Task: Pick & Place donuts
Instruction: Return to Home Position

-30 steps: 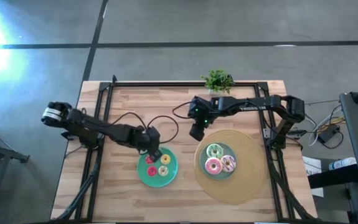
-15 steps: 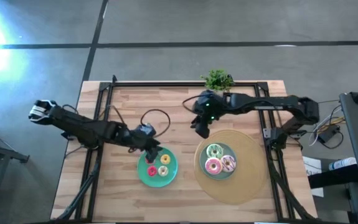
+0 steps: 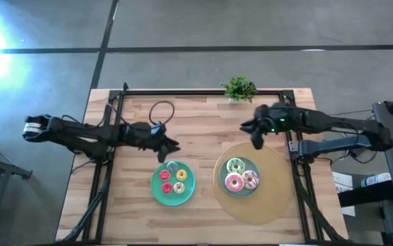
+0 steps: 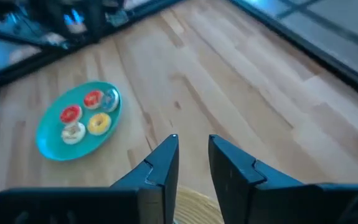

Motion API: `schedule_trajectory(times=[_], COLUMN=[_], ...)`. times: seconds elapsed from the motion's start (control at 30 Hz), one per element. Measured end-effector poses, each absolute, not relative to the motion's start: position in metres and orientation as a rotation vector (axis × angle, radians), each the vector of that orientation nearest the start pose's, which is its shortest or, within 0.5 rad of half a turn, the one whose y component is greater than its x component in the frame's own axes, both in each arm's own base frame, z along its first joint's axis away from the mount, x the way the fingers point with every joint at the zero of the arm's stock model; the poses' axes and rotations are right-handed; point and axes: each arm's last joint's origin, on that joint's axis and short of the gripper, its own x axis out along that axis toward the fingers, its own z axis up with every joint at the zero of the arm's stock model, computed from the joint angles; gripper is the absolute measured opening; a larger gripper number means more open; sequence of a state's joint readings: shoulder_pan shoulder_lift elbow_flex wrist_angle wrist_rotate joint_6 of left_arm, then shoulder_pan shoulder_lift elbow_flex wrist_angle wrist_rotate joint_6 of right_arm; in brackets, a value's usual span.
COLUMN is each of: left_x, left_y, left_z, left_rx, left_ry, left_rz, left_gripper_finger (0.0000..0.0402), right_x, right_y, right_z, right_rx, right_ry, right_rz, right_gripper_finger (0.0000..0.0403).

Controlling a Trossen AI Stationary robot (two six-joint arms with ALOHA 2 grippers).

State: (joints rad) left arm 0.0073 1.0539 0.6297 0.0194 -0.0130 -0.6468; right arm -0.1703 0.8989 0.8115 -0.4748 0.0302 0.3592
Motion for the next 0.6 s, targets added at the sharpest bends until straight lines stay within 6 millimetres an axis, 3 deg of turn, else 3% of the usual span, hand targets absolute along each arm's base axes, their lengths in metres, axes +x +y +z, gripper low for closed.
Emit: schedule_trajectory(times=[0.17, 0.37, 0.6], left_x=[0.210, 0.205, 0.197], left_y=[0.017, 0.015, 0.013], left_z=[0.250, 0.264, 0.241], left_rx=[-0.721, -0.571, -0.538], left_ry=[0.412, 0.288, 0.173], left_rz=[0.261, 0.143, 0.069], left_gripper_finger=[0.0132, 0.0132, 0.0132], right_x=[0.148, 0.122, 0.113], right_y=[-0.026, -0.020, -0.013], right_z=[0.304, 0.305, 0.267], right_rx=[0.481, 0.512, 0.494], right_ry=[0.391, 0.298, 0.337], right_rz=[-0.295, -0.259, -0.219], right_gripper_finger=[0.0079, 0.0075, 0.0082])
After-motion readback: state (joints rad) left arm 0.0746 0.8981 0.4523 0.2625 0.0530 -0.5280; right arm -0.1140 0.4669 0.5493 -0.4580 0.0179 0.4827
